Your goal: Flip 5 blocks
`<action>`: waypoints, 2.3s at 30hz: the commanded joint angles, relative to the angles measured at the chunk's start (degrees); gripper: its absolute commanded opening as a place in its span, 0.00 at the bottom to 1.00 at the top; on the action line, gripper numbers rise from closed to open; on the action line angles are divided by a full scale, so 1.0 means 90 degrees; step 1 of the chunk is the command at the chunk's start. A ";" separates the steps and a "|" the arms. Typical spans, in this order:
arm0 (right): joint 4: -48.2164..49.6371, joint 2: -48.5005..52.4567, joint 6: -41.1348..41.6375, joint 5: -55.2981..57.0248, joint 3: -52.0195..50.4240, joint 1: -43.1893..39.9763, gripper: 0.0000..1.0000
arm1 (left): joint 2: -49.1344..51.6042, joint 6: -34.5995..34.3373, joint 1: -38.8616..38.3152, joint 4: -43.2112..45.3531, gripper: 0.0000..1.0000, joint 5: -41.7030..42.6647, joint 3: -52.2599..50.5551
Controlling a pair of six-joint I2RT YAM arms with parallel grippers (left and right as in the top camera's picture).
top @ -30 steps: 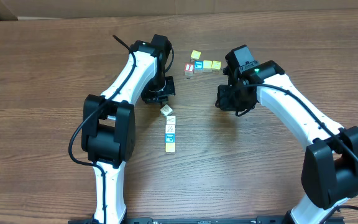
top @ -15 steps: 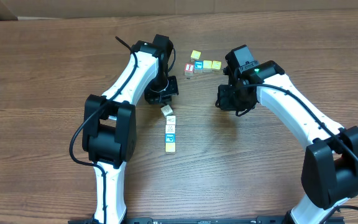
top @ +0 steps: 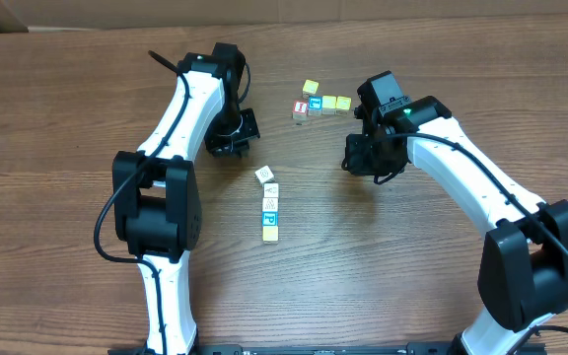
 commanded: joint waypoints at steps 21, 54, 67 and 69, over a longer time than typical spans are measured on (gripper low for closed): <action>0.0039 -0.0124 0.0010 0.0032 0.0015 -0.0002 0.22 | 0.0019 -0.0051 -0.0549 0.0780 0.04 -0.0155 -0.0627; 0.0005 -0.0124 0.0010 0.0032 0.0015 -0.0002 0.23 | 0.0022 -0.0138 -0.0607 0.0466 0.04 -0.0257 -0.1112; 0.0007 -0.0124 0.0010 0.0034 0.0015 -0.0002 0.23 | 0.0022 -0.0138 -0.0607 0.0612 0.04 -0.0253 -0.1110; 0.0007 -0.0124 0.0010 0.0034 0.0015 -0.0002 0.23 | 0.0022 -0.0136 -0.0607 0.0634 0.04 -0.0253 -0.1110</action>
